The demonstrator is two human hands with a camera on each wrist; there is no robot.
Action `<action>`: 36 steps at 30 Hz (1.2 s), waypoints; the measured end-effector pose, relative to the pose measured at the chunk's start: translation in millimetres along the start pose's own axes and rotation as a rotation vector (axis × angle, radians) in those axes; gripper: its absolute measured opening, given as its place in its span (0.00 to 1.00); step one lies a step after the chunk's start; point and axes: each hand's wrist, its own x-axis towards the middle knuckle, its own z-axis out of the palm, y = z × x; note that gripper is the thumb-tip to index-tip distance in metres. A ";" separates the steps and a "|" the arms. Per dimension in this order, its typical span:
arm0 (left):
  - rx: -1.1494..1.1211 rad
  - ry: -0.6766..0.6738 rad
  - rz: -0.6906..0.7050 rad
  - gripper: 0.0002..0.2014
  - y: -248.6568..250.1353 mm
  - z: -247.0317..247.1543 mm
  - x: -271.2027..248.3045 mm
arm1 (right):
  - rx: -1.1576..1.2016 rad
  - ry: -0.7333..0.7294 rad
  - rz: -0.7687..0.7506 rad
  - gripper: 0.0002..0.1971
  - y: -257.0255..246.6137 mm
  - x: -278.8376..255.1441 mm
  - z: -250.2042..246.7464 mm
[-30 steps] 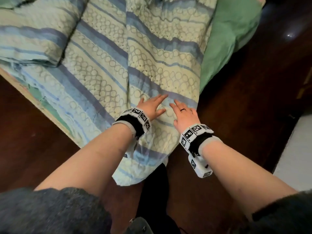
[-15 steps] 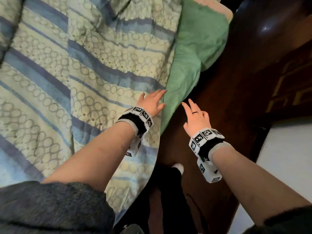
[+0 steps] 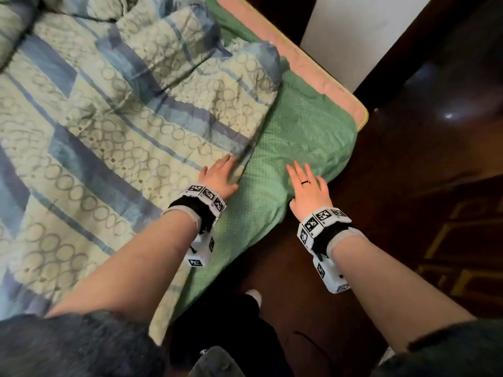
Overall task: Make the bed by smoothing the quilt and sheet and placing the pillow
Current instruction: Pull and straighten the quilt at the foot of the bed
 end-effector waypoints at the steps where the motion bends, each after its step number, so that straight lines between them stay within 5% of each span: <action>1: -0.052 0.010 -0.021 0.38 3.8 -2.6 6.2 | -0.014 -0.008 -0.024 0.42 3.0 12.7 -6.5; 11: 0.039 -0.080 -0.306 0.43 -21.4 -13.1 67.5 | -0.080 -0.038 -0.318 0.43 -42.3 129.5 -38.2; 20: 0.014 -0.199 -0.511 0.54 -29.2 22.8 126.1 | -0.266 -0.165 -0.447 0.41 -51.7 224.6 -6.1; 27: -0.168 -0.126 -0.359 0.37 -44.4 -19.5 120.1 | -0.249 -0.208 -0.508 0.45 -68.6 230.3 -5.1; 32: -0.190 -0.005 -0.362 0.21 -32.0 -52.2 109.3 | -0.257 -0.103 -0.551 0.39 -64.2 242.4 -32.2; 36: -0.292 -0.079 -0.395 0.15 -18.0 -68.3 95.9 | -0.224 -0.099 -0.640 0.28 -51.3 239.6 -57.0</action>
